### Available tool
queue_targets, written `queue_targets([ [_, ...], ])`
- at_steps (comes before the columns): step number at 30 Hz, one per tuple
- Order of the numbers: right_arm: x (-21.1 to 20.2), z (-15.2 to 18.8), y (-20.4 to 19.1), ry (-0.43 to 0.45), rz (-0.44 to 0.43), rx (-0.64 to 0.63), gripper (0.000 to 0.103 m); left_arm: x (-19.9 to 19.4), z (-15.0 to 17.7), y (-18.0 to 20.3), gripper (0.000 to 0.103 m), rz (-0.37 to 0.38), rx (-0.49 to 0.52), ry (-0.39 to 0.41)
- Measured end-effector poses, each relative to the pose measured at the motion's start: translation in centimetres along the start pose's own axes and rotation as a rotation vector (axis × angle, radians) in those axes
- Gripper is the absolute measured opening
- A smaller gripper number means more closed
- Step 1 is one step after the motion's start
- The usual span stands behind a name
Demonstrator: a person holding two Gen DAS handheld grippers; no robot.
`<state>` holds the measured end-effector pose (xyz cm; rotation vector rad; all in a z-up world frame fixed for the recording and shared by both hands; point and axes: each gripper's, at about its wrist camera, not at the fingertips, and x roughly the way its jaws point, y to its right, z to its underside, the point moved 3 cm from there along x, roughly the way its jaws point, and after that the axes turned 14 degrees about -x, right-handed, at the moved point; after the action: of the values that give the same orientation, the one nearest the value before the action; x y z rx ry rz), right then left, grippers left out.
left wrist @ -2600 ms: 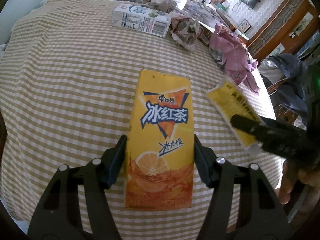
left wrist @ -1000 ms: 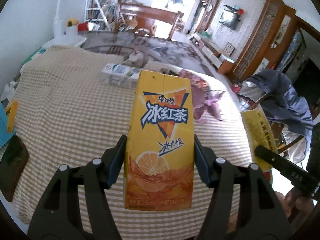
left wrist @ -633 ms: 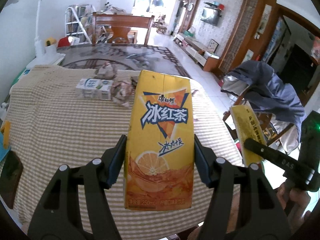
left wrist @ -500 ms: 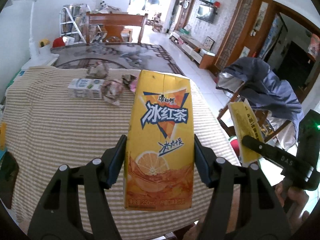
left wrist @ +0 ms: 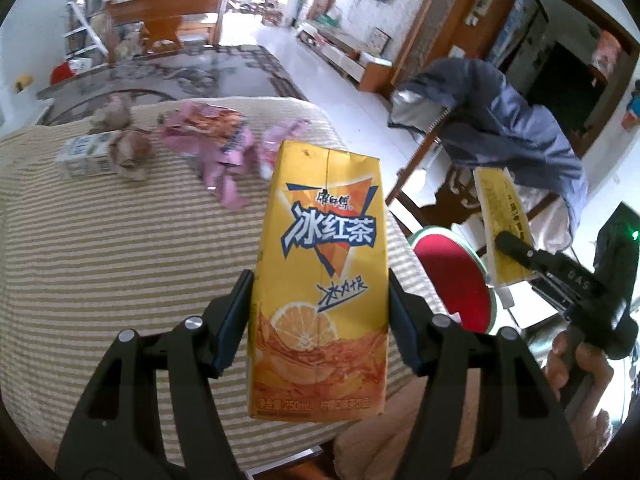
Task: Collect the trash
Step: 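Carry the iced-tea carton and yellow packet to the red bin and open both tools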
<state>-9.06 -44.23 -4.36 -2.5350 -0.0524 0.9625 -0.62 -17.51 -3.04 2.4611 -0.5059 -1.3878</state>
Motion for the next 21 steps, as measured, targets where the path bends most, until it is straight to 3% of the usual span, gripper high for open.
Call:
queue_targets([
  [8,-1.5,1.6,6.2,0.002,0.068,0.116,0.027,4.5,-0.6,7.1,0.061,0.11,0.101,-0.121],
  [15,-1.8,2.4,8.9,-0.001,0.109,0.168,0.028,7.2,0.1,15.4,0.061,0.181,0.287,-0.174],
  [18,-1.6,2.7,9.7,-0.002,0.137,0.191,0.038,8.2,0.6,16.9,0.061,0.198,0.318,-0.202],
  [19,-1.5,2.8,10.1,-0.002,0.144,0.209,0.042,8.5,0.8,17.3,0.065,0.205,0.326,-0.216],
  [20,-1.5,2.9,10.4,-0.003,0.146,0.222,0.05,8.8,1.1,17.5,0.077,0.205,0.334,-0.221],
  [21,-1.5,3.0,10.6,-0.002,0.148,0.232,0.054,8.9,1.2,17.5,0.082,0.206,0.336,-0.216],
])
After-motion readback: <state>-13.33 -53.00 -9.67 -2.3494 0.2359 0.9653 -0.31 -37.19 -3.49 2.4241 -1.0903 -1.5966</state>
